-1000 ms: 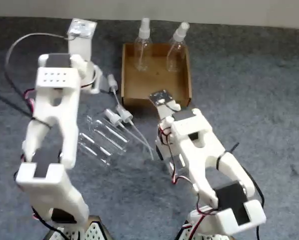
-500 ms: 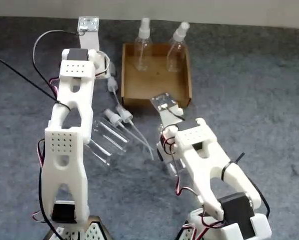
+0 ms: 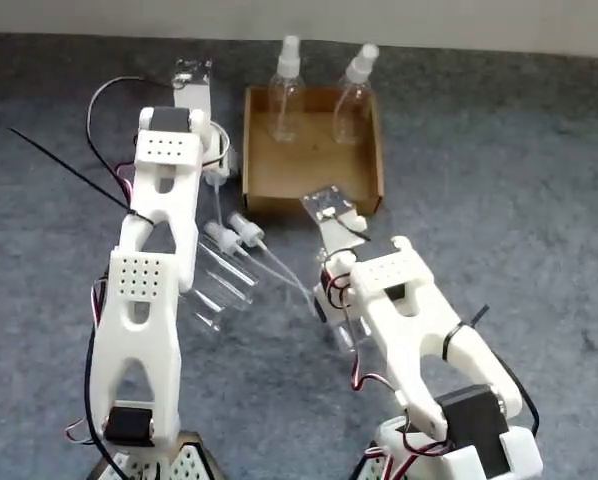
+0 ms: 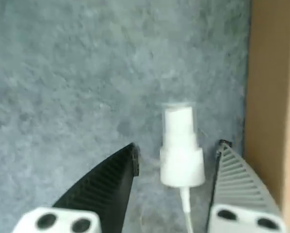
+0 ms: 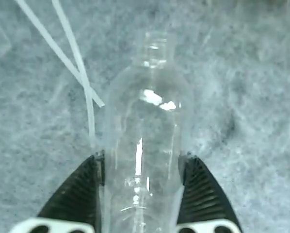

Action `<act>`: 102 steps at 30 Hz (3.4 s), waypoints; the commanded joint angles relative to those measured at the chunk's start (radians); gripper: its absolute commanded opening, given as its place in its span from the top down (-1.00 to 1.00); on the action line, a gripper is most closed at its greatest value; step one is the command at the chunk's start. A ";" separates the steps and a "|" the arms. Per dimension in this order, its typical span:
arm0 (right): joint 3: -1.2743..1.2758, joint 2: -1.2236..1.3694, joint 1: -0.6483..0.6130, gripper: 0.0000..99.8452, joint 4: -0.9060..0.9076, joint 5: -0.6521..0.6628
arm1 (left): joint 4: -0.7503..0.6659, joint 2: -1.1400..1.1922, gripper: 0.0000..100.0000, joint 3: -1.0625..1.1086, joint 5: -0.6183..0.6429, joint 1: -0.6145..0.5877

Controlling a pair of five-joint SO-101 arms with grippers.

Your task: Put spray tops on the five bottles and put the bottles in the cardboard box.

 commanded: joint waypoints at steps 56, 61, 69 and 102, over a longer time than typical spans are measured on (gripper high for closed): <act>0.010 -0.024 0.008 0.99 -0.010 0.014 | -0.114 -0.028 0.94 0.091 -0.313 -0.050; 0.010 -0.024 0.010 0.99 -0.010 0.014 | 0.026 -0.107 0.99 -0.021 -0.316 -0.071; 0.010 -0.024 0.010 0.99 -0.010 0.014 | 0.316 -0.352 0.99 -0.105 -0.382 -0.153; 0.012 -0.024 0.008 0.98 -0.010 0.015 | -0.176 -0.829 0.85 1.343 -0.537 -0.357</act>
